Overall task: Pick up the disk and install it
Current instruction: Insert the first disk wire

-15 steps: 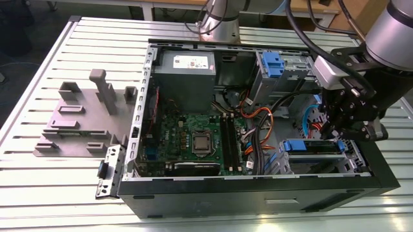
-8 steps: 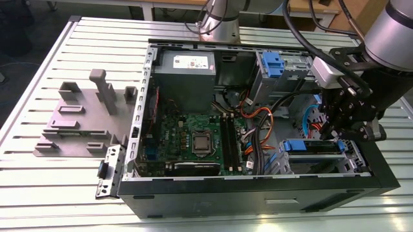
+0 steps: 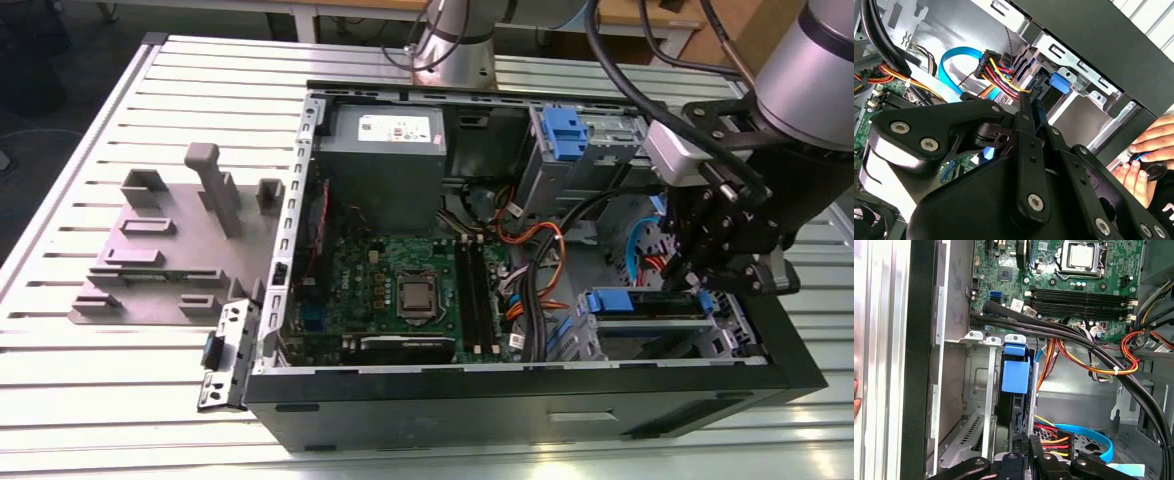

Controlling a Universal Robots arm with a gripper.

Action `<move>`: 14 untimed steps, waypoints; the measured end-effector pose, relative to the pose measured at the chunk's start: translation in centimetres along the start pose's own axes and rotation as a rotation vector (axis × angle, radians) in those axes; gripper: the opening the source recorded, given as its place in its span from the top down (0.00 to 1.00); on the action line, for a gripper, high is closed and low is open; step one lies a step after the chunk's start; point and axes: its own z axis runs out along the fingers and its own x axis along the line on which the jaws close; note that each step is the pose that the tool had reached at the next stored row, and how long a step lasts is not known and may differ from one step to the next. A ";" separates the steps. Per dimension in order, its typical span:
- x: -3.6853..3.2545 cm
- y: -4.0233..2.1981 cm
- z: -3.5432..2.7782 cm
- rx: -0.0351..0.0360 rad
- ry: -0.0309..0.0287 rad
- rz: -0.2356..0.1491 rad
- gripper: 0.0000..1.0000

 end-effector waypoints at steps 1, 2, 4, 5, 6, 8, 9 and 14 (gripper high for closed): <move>0.07 0.00 0.01 0.0000 0.0000 0.000 0.83; 0.14 0.01 0.02 0.0000 0.0000 0.000 0.83; 0.21 0.02 0.04 0.0000 -0.0001 0.000 0.83; 0.26 0.02 0.05 0.0000 0.0000 0.000 0.83; 0.31 0.03 0.07 0.0000 -0.0001 0.000 0.83; 0.37 0.03 0.11 0.0001 -0.0001 0.000 0.83; 0.38 0.04 0.13 0.0000 -0.0001 0.000 0.83; 0.46 0.05 0.27 0.0000 0.0000 0.000 0.83</move>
